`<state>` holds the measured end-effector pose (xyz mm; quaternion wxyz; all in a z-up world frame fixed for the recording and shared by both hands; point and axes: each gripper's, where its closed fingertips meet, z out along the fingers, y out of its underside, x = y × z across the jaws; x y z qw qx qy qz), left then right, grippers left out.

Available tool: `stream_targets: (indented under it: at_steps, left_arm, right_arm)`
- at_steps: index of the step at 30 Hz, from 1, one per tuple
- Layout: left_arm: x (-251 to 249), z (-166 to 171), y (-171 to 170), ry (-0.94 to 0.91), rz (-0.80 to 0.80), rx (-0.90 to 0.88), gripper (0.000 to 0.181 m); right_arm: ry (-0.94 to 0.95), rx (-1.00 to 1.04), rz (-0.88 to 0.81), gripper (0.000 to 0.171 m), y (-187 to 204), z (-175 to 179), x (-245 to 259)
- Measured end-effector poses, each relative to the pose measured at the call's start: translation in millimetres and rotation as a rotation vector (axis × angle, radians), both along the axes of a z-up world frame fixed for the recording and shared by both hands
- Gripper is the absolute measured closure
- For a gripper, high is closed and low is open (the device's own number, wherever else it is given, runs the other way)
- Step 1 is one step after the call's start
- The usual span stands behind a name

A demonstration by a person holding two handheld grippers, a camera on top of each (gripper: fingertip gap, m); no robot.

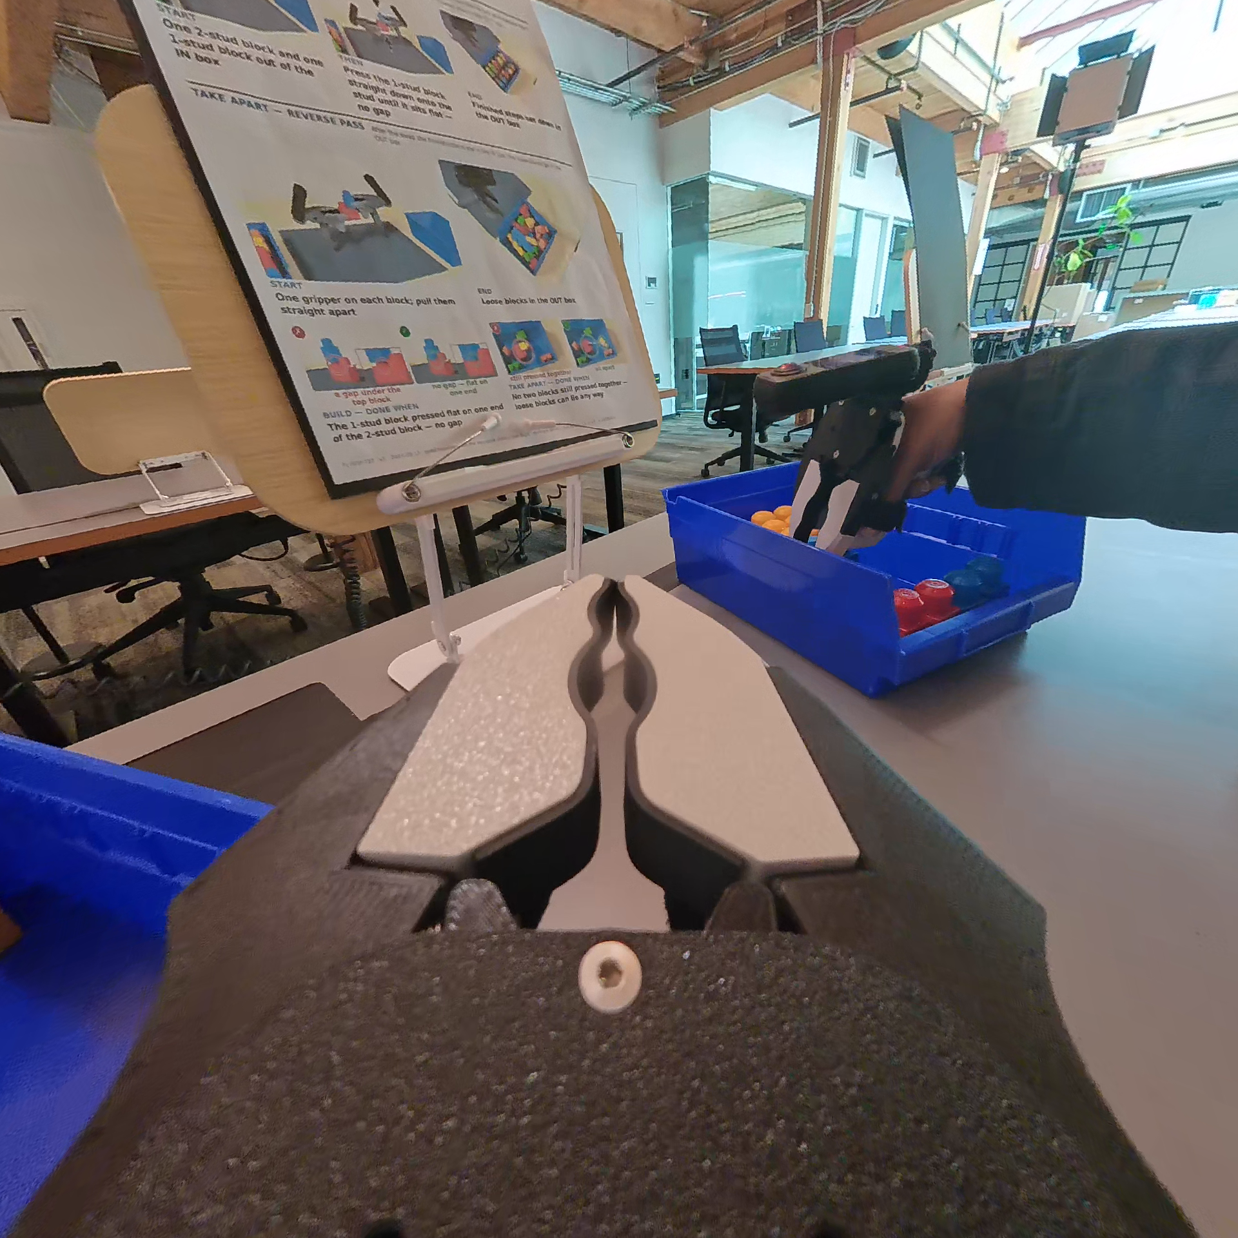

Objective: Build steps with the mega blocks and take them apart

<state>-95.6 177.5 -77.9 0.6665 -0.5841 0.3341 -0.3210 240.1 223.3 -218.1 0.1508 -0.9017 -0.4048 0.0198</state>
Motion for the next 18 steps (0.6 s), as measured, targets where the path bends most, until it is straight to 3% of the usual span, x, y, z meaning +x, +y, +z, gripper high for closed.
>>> stream_targets:
  at_steps: [6, 11, 16, 18]
  left_arm:
    - [0, -2, 1, 0.016, 0.004, 0.002, 0.181]
    - [0, -7, -1, 0.084, -0.029, 0.004, 0.181]
    - [5, -40, -18, 0.352, -0.192, -0.062, 0.180]
    - [4, -58, -30, 0.476, -0.273, -0.103, 0.169]
  right_arm:
    - [0.083, 0.183, 0.023, 0.132, 10, 52, -19]
    - [0.215, 0.429, 0.083, 0.132, 10, 110, -69]
    - [0.350, 0.523, 0.169, 0.132, -14, 133, -123]
    - [0.377, 0.526, 0.202, 0.132, -24, 135, -137]
